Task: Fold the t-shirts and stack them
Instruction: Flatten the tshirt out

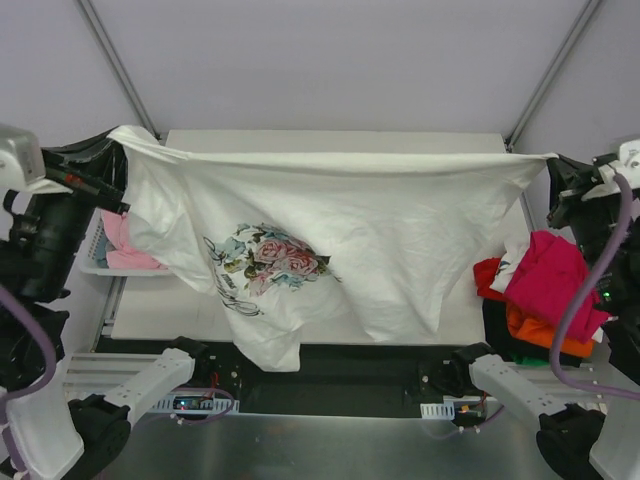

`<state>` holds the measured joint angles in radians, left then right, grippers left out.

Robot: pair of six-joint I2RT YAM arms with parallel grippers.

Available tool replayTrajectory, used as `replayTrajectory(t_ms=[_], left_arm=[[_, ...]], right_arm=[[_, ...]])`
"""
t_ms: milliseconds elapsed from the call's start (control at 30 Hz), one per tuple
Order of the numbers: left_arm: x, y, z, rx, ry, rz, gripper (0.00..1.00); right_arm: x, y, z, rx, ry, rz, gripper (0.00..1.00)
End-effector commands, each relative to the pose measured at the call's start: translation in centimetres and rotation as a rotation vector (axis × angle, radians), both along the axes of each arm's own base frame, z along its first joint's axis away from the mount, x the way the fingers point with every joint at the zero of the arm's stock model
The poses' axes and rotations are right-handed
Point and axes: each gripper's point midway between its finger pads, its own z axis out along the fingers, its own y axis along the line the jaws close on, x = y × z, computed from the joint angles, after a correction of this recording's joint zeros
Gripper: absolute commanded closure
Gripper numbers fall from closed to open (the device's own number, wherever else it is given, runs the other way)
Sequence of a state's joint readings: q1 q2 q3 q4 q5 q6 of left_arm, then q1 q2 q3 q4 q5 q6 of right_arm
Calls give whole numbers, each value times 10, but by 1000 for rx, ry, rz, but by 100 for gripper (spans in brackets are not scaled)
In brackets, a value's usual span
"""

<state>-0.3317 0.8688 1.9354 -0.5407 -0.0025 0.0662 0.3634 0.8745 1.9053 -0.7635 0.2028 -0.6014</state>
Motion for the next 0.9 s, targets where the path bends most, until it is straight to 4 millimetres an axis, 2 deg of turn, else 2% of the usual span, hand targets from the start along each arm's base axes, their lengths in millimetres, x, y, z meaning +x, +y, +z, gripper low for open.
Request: replayTrajectory(t_ms=[0, 200, 233, 300, 333, 533, 600, 633, 667, 733, 800, 833, 867], left_arm=[[44, 6, 5, 22, -34, 117, 100], [90, -3, -20, 75, 13, 152, 100], [99, -6, -32, 87, 40, 151, 100], [111, -8, -41, 96, 52, 160, 100], [122, -11, -58, 110, 84, 161, 100], [159, -19, -110, 171, 158, 180, 100], [167, -20, -119, 185, 164, 188, 100], [174, -21, -129, 199, 183, 195, 100], [176, -21, -129, 200, 172, 200, 100], [185, -21, -141, 220, 185, 212, 100], [192, -21, -144, 234, 180, 229, 100], [199, -22, -153, 249, 201, 233, 100], [203, -21, -151, 248, 188, 247, 100]], right_arm=[[30, -9, 5, -32, -20, -108, 97], [63, -6, -12, -106, 25, -156, 98], [67, -7, -15, -118, 34, -167, 98], [78, -5, -25, -138, 53, -175, 98], [82, -5, -29, -147, 60, -181, 98], [112, 1, -65, -212, 145, -199, 98], [120, 1, -76, -231, 172, -208, 98], [126, 3, -81, -242, 187, -207, 98], [131, 2, -85, -246, 195, -214, 98], [142, 4, -96, -266, 226, -216, 98], [149, 2, -98, -275, 233, -228, 98], [157, 3, -102, -289, 248, -231, 98], [162, 1, -102, -292, 248, -239, 98]])
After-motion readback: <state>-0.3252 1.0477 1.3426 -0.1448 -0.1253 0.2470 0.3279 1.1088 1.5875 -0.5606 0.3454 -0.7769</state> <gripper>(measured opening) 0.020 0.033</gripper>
